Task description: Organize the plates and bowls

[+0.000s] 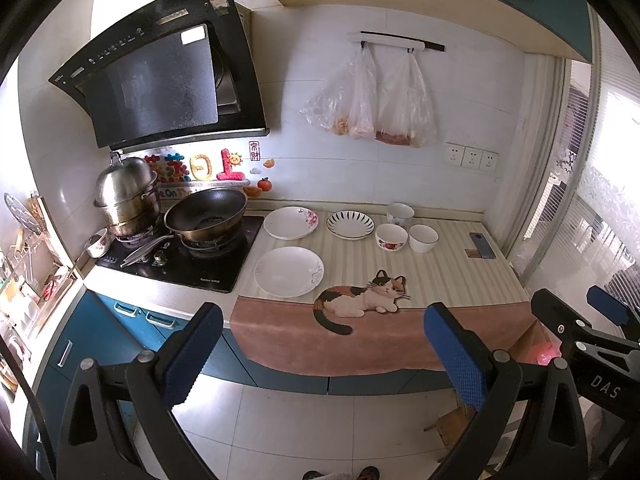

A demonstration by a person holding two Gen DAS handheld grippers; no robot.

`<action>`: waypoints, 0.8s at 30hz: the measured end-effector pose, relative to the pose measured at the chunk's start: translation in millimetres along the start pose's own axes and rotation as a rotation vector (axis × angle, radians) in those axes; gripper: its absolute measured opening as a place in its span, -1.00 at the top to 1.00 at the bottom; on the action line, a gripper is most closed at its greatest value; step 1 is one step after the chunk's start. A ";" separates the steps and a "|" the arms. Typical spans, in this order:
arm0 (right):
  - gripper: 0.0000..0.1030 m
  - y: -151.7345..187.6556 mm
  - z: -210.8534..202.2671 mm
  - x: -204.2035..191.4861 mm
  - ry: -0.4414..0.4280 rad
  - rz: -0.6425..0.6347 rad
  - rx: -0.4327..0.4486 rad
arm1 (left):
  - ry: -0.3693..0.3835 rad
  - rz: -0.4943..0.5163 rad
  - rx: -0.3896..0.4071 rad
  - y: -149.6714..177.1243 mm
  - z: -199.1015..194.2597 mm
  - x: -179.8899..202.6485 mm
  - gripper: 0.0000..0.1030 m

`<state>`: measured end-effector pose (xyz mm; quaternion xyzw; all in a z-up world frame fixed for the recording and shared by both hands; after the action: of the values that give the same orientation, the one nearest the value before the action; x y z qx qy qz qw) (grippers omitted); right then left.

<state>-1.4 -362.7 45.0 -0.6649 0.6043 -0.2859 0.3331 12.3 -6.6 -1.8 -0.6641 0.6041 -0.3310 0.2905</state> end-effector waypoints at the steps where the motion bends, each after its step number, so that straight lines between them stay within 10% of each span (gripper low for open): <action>1: -1.00 0.0 0.4 -0.1 0.000 0.001 0.000 | -0.001 0.000 0.000 0.4 0.3 0.1 -1.00; 24: -1.00 -6.8 17.9 3.0 0.006 0.005 -0.016 | 0.000 -0.004 -0.010 2.8 12.0 3.1 -1.00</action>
<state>17.1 -363.6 39.3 -0.6654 0.6091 -0.2820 0.3267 20.2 -10.1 -11.1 -0.6669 0.6043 -0.3286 0.2865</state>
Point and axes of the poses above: each gripper's, at about its wrist camera, not at the fingertips, and z roughly the way its jaws point, x to its right, y to its underside, the point moved 1 cm from there along z, roughly the way its jaws point, and after that the axes turned 5 degrees about -z, right-handed, at the moved point
